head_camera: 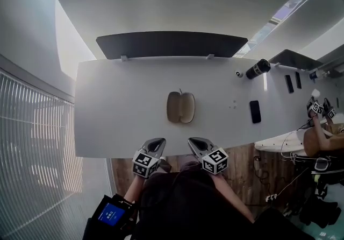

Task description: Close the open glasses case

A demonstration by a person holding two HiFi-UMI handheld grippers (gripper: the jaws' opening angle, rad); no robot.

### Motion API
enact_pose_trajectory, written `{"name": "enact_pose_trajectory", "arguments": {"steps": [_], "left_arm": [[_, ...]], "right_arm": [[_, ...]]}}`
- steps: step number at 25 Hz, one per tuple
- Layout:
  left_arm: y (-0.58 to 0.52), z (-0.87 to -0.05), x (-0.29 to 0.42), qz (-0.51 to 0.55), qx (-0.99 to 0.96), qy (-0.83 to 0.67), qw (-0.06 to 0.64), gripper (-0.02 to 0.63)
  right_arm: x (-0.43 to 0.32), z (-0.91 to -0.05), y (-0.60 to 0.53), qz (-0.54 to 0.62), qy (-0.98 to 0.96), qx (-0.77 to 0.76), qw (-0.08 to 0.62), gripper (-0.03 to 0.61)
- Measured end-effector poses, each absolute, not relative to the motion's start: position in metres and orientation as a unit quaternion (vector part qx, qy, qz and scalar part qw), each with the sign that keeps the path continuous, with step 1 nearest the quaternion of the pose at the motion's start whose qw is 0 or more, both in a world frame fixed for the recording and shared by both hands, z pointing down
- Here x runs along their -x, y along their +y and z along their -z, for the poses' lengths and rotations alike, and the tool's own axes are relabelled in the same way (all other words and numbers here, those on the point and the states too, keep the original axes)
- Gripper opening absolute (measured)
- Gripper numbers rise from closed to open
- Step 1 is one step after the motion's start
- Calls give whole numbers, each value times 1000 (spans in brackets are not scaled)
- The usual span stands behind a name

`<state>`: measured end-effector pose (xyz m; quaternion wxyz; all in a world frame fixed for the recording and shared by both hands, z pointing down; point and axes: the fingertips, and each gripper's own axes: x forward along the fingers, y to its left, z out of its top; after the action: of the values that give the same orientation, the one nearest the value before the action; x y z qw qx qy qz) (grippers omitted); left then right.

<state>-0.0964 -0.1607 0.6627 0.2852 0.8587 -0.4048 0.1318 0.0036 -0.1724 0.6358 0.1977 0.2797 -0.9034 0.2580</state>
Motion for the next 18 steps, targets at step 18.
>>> {"name": "enact_pose_trajectory", "arguments": {"steps": [18], "left_arm": [[-266,-707,63,-171,-842,-396,324,6]], "right_arm": [[-48,-676,-281,-273,-894,-268,233,5]]}}
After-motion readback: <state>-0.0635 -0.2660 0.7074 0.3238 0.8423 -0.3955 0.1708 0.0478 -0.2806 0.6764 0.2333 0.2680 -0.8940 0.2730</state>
